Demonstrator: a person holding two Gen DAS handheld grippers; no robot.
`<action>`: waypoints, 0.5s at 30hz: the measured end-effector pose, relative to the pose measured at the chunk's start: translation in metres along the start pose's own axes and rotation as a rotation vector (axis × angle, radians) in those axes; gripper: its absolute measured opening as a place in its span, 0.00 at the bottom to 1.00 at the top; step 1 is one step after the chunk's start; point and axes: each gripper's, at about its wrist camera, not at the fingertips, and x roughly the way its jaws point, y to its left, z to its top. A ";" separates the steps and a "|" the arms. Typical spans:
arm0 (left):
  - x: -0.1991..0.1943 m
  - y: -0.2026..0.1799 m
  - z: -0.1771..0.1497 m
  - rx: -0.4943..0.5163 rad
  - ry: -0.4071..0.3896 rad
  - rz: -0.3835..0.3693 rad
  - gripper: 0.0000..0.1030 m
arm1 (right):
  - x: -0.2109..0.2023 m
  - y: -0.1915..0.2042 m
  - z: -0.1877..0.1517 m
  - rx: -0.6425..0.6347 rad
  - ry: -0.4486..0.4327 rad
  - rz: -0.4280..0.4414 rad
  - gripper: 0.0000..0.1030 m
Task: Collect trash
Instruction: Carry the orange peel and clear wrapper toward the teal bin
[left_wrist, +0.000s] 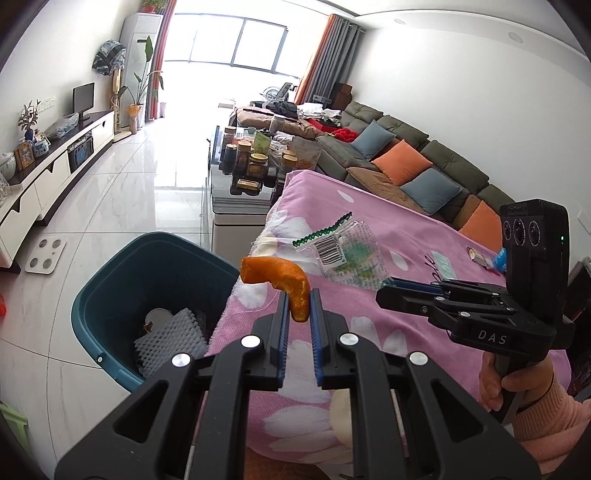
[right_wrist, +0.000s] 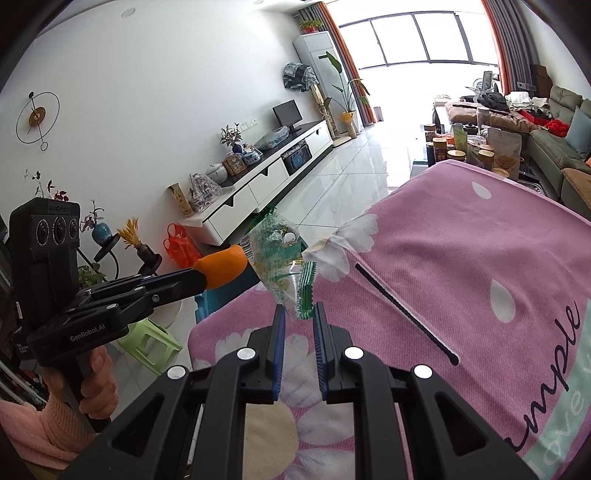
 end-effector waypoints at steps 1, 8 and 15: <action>-0.001 0.001 0.000 -0.002 -0.002 0.003 0.11 | 0.001 0.001 0.001 -0.002 0.002 0.001 0.13; -0.006 0.005 -0.001 -0.015 -0.010 0.026 0.11 | 0.010 0.006 0.005 -0.020 0.017 0.009 0.13; -0.009 0.010 -0.001 -0.028 -0.015 0.046 0.11 | 0.018 0.012 0.009 -0.033 0.030 0.020 0.13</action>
